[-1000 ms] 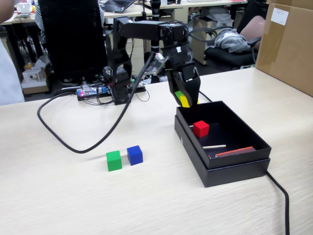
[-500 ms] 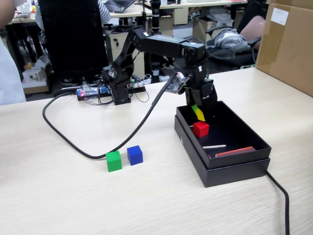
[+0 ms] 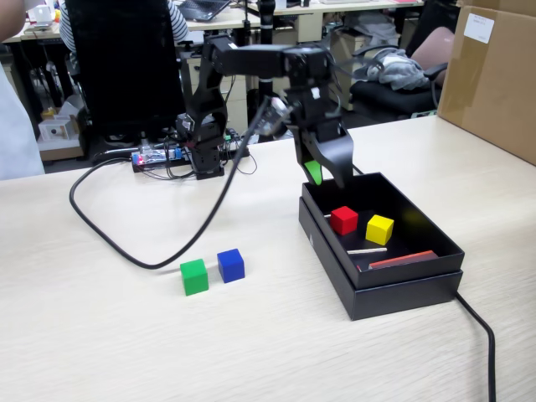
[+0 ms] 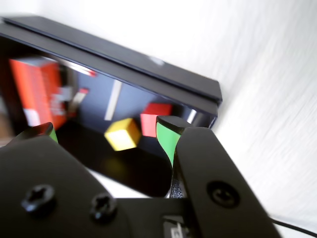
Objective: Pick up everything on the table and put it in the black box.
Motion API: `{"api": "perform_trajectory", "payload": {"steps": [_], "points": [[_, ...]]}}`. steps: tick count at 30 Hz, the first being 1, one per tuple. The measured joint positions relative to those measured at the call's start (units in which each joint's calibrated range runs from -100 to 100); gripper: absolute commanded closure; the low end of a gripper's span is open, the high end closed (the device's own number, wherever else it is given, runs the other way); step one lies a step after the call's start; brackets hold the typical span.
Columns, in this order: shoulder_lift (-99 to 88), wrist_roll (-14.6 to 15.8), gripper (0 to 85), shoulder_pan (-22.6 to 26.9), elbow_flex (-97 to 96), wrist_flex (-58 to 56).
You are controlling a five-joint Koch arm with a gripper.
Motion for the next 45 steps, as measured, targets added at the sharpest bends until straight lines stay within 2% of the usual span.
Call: {"api": "perform_trajectory", "payload": {"steps": [3,7,9,16,24,29,32,35,37,38,42,44,45], "points": [[-8.54,-2.88,43.9,-3.91,-2.01,0.00],[-11.00,-7.37,43.2,-9.43,-2.10,0.00],[-11.00,-9.33,39.9,-12.36,-2.37,-0.08],[-4.40,-13.77,37.6,-19.19,-7.58,-0.08],[15.53,-15.78,37.8,-20.76,-5.39,0.08],[26.28,-15.58,38.4,-20.90,0.46,0.23],[31.84,-15.63,45.6,-20.95,3.93,1.08],[34.05,-15.78,46.4,-20.95,5.66,2.56],[35.99,-15.97,56.7,-20.90,6.75,4.41],[36.89,-15.97,66.9,-20.81,6.85,4.72],[38.71,-15.92,71.6,-20.61,7.03,4.80],[38.71,-15.92,82.2,-20.61,7.03,4.80],[38.71,-15.92,83.4,-20.61,7.03,4.80]]}}
